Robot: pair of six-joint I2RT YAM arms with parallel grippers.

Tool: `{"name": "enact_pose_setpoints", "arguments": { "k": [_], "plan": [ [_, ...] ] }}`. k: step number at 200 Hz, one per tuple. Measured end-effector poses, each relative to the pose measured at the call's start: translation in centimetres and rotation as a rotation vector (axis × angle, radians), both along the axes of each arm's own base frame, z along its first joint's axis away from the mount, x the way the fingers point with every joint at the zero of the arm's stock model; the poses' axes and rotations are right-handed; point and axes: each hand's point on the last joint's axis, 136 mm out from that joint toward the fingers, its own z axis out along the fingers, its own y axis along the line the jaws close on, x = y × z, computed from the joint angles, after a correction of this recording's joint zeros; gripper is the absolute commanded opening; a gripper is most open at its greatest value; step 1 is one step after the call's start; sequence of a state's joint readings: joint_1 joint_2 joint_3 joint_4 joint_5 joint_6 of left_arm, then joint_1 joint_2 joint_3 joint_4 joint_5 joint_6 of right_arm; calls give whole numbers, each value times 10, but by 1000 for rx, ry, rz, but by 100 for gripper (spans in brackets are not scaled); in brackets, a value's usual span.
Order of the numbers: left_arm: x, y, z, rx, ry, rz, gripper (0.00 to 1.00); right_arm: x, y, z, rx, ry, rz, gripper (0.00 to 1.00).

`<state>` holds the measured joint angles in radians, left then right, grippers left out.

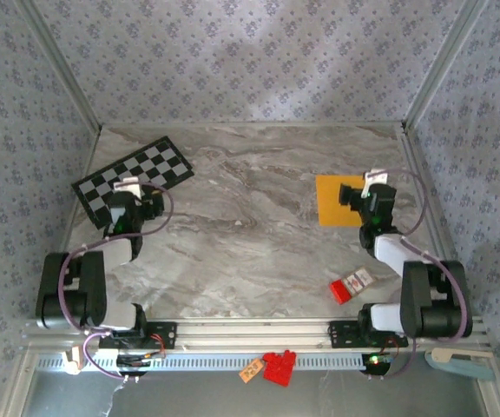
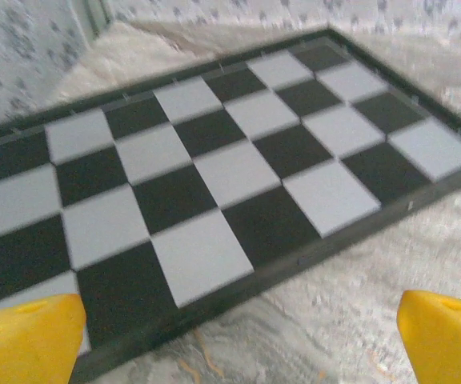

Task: Fold a paper plane with a square sheet of paper (pick it up from the middle)
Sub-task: Move the square sheet of paper to the center of the table.

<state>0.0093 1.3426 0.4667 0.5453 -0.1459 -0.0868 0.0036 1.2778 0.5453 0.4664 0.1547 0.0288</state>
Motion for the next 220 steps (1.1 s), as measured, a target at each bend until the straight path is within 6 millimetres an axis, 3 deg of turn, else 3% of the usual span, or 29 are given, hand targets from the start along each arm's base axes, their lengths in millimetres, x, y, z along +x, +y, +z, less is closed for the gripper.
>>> {"name": "enact_pose_setpoints", "arguments": {
  "k": [27, 42, 57, 77, 92, 125, 139, 170, 220],
  "plan": [
    [-4, 3, 47, -76, -56, 52, 100, 9, 1, 63, 99, -79, -36, 100],
    [-7, 1, 65, -137, -60, 65, 100, 13, 2, 80, 168, -67, -55, 100],
    [-10, -3, 81, -216, -52, 77, 100, 17, 5, 82, 230, -19, -69, 100],
    [-11, -13, 87, -314, -8, 64, 100, 26, 10, 61, 312, 107, -83, 100],
    [-12, -22, 78, -385, 44, 45, 100, 35, 16, 30, 371, 237, -80, 100],
    [-7, -49, 33, -528, 232, -11, 100, 39, 26, -55, 480, 531, -109, 100],
    [-4, -60, 15, -582, 306, -36, 100, 36, 31, -82, 513, 631, -124, 99],
    [2, -87, -6, -673, 408, -96, 100, 46, 34, -102, 553, 712, -142, 99],
    [15, -131, -7, -730, 472, -199, 100, 69, 35, -112, 580, 737, -159, 97]
  ]
}}
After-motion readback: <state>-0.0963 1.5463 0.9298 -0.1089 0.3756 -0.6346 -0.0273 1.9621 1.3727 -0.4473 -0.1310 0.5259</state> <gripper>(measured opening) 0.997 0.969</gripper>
